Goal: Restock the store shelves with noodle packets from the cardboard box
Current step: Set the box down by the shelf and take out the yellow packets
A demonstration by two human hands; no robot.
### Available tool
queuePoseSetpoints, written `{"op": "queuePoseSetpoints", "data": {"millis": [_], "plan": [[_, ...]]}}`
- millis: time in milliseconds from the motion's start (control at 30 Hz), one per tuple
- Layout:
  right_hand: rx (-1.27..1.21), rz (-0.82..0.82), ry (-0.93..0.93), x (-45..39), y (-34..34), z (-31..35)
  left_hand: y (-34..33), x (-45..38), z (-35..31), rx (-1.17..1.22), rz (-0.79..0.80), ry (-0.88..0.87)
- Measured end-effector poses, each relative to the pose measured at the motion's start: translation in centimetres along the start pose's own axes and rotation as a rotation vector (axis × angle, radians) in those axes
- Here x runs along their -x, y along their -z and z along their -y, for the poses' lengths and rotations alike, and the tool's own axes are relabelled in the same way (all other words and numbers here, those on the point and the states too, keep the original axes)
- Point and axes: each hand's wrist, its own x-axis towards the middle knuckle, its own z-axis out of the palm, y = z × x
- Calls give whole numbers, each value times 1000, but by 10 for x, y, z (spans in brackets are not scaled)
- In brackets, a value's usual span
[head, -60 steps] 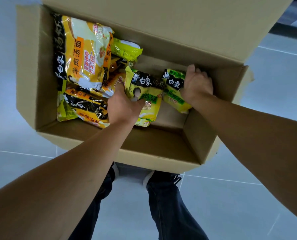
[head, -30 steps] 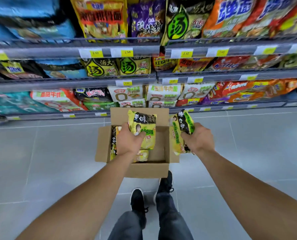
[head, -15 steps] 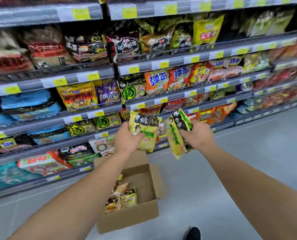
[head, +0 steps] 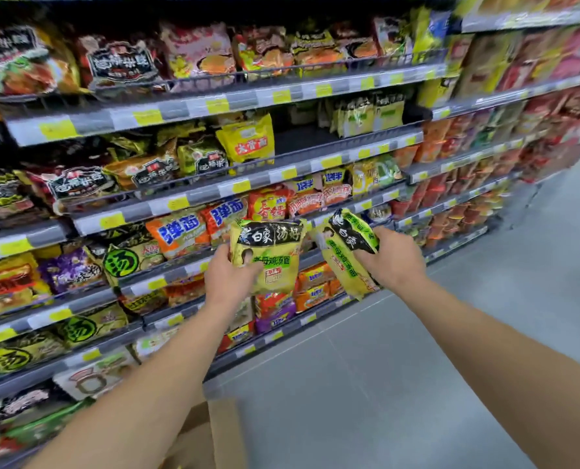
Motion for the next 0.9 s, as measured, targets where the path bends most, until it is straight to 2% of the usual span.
{"op": "queuePoseSetpoints", "data": {"millis": [167,467,667,900], "plan": [[-24,-27,0,-42,40,-61,-72,-22,-41,61,-8,22],[-17,-105,64,-157,87,-138,-179,-98,-112,144,16,-122],[14,-163,135,-268,110,-167,-244,-191,-151,236,14,-155],[10,-230,190,-384,117,-180,-294,-284,-183,198,-26,-209]]}}
